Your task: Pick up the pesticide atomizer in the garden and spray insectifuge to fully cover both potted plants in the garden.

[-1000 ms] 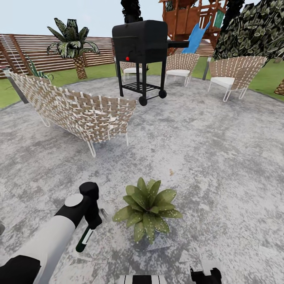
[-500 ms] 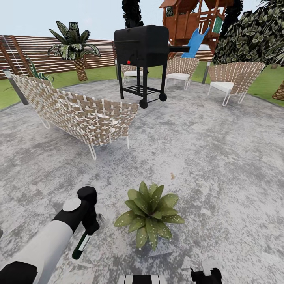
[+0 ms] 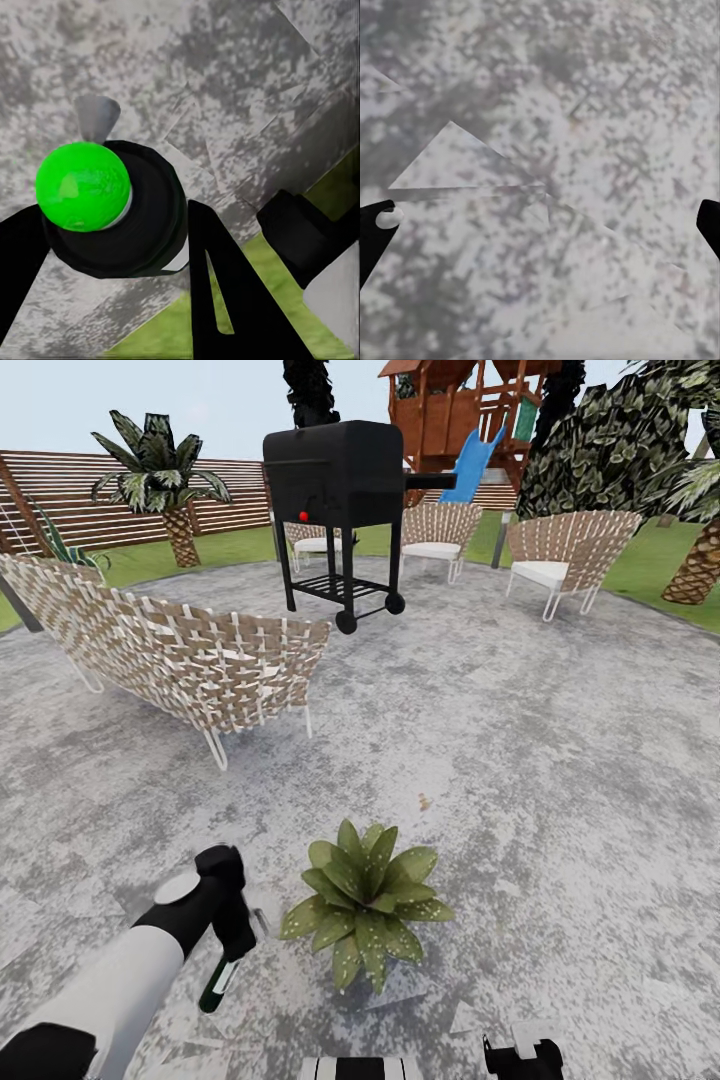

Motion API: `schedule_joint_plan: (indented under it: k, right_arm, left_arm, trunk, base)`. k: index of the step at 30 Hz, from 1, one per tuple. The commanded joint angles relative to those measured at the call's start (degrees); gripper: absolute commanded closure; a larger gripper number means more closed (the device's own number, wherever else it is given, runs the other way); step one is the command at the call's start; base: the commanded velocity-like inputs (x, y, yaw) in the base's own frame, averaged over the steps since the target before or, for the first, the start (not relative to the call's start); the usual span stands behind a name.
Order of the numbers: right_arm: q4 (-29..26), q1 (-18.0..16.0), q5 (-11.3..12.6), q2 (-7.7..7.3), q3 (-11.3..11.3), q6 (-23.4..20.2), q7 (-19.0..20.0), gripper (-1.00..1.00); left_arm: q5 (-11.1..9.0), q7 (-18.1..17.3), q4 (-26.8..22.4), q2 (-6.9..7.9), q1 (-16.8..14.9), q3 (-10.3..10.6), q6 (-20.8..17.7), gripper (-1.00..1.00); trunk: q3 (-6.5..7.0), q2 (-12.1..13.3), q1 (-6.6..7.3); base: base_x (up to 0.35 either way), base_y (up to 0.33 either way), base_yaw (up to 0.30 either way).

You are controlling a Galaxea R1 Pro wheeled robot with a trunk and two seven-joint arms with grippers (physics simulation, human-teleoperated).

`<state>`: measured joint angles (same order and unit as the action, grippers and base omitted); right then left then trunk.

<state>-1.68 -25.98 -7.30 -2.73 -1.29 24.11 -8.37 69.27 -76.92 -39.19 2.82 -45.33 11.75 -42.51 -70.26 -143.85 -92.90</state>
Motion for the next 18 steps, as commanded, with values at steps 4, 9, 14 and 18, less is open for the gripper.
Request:
schedule_joint_plan:
  k: [4, 9, 14, 18]
  right_arm:
    - [0.1, 0.0, -0.7, 0.0, -0.1, 0.1, -0.5, -1.0]
    - [0.1, 0.0, -0.7, 0.0, -0.1, 0.1, -0.5, -1.0]
    - [0.1, 0.0, -0.7, 0.0, -0.1, 0.1, -0.5, -1.0]
    - [0.1, 0.0, -0.6, 0.08, -0.1, 0.1, -0.5, -1.0]
  left_arm:
    - [0.3, -0.7, 2.0, -0.02, 0.0, 0.3, -0.5, 1.0]
    - [0.2, -0.9, 2.2, -0.54, -0.1, 0.5, -0.5, 1.0]
    - [0.3, -0.9, 2.2, -0.62, -0.1, 0.2, -0.6, 1.0]
    - [0.3, -0.9, 2.2, -0.43, -0.2, 0.4, -0.8, 1.0]
  trunk:
    - [-0.04, 0.0, 0.01]
    - [-0.04, 0.0, 0.01]
    - [-0.04, 0.0, 0.01]
    - [-0.04, 0.0, 0.01]
  base:
    - [-0.01, 0.012, 0.0]
    - [-0.155, 0.189, 0.0]
    - [-0.031, 0.182, 0.0]
    - [-0.001, 0.012, 0.0]
